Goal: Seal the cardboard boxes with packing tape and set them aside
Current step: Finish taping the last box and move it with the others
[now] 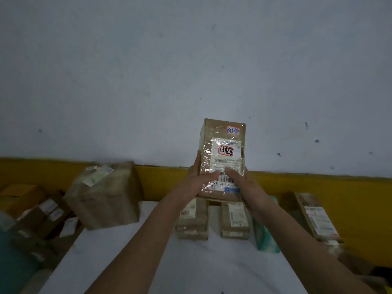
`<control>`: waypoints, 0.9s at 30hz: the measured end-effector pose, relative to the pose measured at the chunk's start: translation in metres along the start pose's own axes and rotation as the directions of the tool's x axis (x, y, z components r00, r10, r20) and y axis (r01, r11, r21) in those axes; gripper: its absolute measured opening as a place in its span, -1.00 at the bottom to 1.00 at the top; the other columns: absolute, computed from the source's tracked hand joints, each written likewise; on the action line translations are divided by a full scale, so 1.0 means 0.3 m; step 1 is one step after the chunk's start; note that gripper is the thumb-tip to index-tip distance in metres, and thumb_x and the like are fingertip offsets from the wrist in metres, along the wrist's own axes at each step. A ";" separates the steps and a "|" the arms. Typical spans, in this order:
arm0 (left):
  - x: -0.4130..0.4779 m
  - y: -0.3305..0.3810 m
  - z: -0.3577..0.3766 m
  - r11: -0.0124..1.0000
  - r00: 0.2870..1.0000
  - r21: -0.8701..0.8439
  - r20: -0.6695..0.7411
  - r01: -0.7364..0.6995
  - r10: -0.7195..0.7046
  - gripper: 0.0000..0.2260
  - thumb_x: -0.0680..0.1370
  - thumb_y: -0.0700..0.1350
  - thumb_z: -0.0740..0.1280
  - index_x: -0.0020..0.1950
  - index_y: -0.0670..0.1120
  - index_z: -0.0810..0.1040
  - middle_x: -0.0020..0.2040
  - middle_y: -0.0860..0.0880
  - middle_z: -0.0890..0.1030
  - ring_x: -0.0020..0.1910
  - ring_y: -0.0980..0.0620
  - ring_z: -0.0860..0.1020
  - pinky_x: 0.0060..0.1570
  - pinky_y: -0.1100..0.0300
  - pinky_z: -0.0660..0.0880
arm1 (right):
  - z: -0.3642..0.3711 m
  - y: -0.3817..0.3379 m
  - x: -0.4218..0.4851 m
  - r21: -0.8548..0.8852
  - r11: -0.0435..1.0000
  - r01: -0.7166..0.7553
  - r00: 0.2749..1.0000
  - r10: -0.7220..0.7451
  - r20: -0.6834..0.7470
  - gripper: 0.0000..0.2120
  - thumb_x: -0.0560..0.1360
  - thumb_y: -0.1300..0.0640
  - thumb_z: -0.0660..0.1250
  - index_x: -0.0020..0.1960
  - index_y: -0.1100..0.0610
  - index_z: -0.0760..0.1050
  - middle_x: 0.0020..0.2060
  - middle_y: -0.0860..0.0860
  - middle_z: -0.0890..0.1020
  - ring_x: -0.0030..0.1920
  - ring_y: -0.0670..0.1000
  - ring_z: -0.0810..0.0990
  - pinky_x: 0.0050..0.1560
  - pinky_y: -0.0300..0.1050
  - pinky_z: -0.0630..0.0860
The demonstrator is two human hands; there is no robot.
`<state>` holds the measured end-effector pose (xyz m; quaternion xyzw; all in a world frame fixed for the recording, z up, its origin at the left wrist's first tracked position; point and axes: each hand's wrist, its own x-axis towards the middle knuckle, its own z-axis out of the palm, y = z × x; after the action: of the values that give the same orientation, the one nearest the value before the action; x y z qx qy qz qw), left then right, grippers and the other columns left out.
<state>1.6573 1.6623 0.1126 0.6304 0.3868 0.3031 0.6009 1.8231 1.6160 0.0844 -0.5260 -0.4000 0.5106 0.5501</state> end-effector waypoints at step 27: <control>0.196 -1.107 -0.808 0.866 0.815 -0.055 -0.313 0.498 -0.488 -0.68 0.65 0.05 0.18 0.38 -0.01 0.42 0.24 0.01 0.58 0.16 -0.01 0.56 0.11 0.08 0.51 | 0.783 1.069 0.639 -0.392 0.815 -0.426 0.905 0.391 -0.170 -0.62 0.64 -0.09 0.15 0.38 0.07 0.38 0.21 0.02 0.60 0.12 0.05 0.61 0.18 0.05 0.54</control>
<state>1.4414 1.8322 -0.1989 0.4607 0.6322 0.2284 0.5796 1.5787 1.8203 -0.2210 -0.7256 -0.3553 0.4967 0.3172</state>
